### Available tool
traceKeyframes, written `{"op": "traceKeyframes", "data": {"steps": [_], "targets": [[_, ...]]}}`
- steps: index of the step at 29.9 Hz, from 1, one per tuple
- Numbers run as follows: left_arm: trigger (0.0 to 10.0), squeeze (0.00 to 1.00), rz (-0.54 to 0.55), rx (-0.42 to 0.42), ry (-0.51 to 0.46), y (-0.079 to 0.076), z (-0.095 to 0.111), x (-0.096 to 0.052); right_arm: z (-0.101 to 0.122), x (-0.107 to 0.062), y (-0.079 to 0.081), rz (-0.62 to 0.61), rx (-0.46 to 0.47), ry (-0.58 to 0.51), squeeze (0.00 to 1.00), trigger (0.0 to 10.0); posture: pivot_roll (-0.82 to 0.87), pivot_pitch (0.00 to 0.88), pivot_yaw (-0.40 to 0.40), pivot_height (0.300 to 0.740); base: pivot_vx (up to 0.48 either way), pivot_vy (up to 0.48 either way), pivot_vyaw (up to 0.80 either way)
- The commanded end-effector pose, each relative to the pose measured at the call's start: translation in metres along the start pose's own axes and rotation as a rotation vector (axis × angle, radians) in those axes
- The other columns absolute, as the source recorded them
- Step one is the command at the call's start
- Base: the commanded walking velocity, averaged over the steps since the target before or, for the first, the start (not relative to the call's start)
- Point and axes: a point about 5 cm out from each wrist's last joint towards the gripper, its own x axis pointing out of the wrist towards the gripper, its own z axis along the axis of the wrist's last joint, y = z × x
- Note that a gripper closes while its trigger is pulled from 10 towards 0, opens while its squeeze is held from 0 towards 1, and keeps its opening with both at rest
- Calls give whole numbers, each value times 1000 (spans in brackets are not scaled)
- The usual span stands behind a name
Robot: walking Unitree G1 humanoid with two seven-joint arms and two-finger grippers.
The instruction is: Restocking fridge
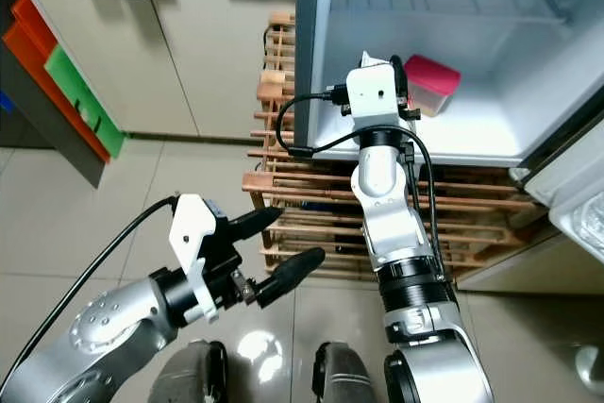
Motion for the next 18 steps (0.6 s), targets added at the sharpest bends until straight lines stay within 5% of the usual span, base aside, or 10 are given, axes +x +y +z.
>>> {"op": "traceKeyframes", "data": {"steps": [1,11,18], "targets": [[10000,0,-16,-14,8,-8,1,-3,10,5,4,-6,-3,-63,0,10000,61,382,12,711,0,0,0],[10000,0,35,-53,37,-16,2,-15,20,30,-9,-140,289,-33,0,10000,96,411,27,711,0,0,0],[10000,0,46,-71,40,-21,3,-16,9,40,1,-125,459,70,0,10000,106,421,32,711,0,0,0]]}}
